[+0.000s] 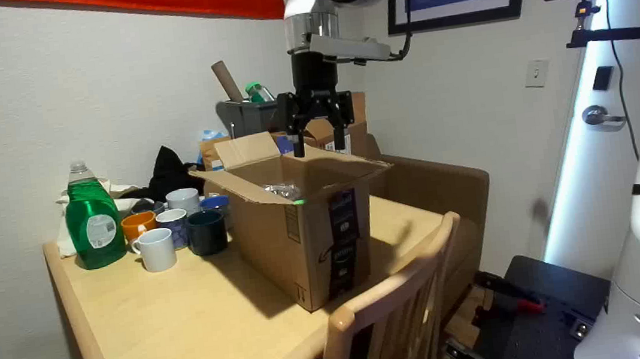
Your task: Take the container out of the box
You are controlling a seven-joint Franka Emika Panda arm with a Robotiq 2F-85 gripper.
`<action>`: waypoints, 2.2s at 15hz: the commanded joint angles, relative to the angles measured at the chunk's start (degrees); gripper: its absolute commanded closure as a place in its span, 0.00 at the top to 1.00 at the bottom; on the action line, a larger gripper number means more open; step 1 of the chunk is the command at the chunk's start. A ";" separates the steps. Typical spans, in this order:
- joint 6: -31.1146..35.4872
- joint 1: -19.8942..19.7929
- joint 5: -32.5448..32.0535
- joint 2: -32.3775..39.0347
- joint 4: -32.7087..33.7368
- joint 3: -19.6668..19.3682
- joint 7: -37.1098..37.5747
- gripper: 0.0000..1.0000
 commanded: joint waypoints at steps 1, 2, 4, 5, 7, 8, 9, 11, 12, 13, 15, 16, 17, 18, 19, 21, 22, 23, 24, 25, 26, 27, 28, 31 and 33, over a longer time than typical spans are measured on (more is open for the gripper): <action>-0.13 -0.33 0.04 0.01 0.10 0.30 -0.05 1.00; -0.13 -0.33 0.04 0.01 0.10 0.30 -0.05 1.00; -0.13 -0.33 0.04 0.01 0.10 0.30 -0.05 1.00; -0.13 -0.33 0.04 0.01 0.10 0.30 -0.05 1.00; -0.13 -0.33 0.04 0.01 0.10 0.30 -0.05 1.00; -0.13 -0.33 0.04 0.01 0.10 0.30 -0.05 1.00; -0.13 -0.33 0.04 0.01 0.10 0.30 -0.05 1.00; -0.13 -0.33 0.04 0.01 0.10 0.30 -0.05 1.00; -0.13 -0.33 0.04 0.01 0.10 0.30 -0.05 1.00; -0.31 -0.35 -0.19 0.00 0.29 0.36 0.28 1.00; -0.62 -0.39 -0.25 0.08 0.57 0.32 0.23 1.00; -0.79 -0.44 -0.16 0.25 0.82 0.23 0.08 1.00; -0.97 -0.49 -0.11 0.54 1.15 0.16 0.04 1.00; -1.09 -0.56 -0.16 0.93 1.53 0.10 0.01 1.00; -1.04 -0.62 -0.11 1.34 1.89 0.01 -0.11 1.00; -0.94 -0.74 -0.01 1.82 2.32 -0.18 -0.46 1.00; -0.87 -0.80 -0.14 2.00 2.42 -0.23 -0.40 1.00; -0.80 -0.94 -0.39 2.22 2.58 -0.29 -0.06 1.00; -0.91 -0.99 -0.62 2.46 2.87 -0.27 0.12 1.00; -0.86 -1.00 -0.53 2.71 3.20 -0.23 -0.03 1.00; -0.81 -0.87 -0.75 3.01 3.67 0.05 0.35 1.00; -1.19 -0.73 -1.20 3.42 4.43 0.40 1.61 1.00; -1.94 -0.56 -1.65 3.97 5.64 0.66 1.99 1.00; -3.53 -0.72 -1.17 5.60 8.93 0.49 1.13 1.00; -3.90 -1.41 -0.45 6.52 10.20 -0.46 -0.02 1.00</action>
